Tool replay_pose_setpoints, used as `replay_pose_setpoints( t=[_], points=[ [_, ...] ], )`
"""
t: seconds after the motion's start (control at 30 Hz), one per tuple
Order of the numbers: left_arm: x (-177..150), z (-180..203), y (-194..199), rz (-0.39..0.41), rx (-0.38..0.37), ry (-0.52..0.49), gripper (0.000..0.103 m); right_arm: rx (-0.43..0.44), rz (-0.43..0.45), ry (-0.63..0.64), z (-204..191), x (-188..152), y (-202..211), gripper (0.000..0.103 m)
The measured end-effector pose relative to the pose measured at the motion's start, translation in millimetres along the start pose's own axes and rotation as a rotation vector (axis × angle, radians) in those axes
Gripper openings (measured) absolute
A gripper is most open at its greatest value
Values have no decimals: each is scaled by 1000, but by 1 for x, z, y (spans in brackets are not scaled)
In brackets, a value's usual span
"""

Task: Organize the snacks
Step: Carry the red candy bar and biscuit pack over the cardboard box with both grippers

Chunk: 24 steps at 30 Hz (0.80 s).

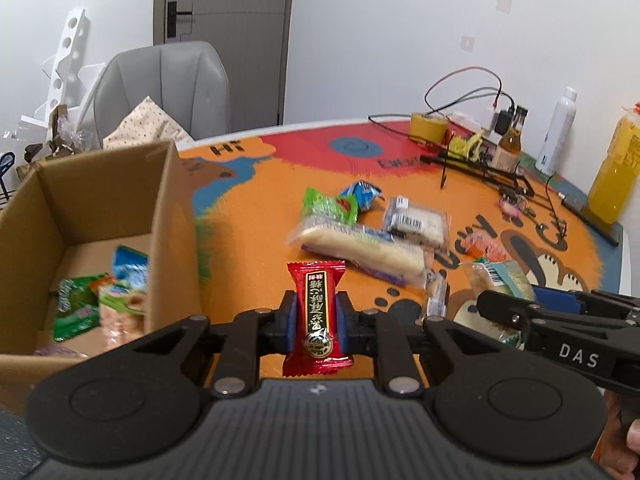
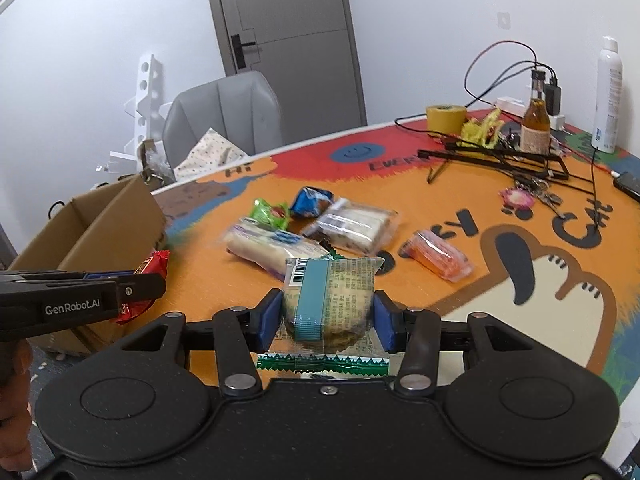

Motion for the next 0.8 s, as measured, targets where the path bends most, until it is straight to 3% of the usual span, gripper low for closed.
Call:
replay_pose_setpoints(
  t=[0.8],
  points=[
    [27, -53, 53, 105, 71, 56, 18, 113, 66, 80, -66, 33, 0, 46]
  ],
)
Point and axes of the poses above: each gripper's, at about its wrist camera, not at the fingertips, and y roughly against the way its jaws point, z to its right, x to its top, the point moved 3 cm from there along -y, roughly the way its jaws point
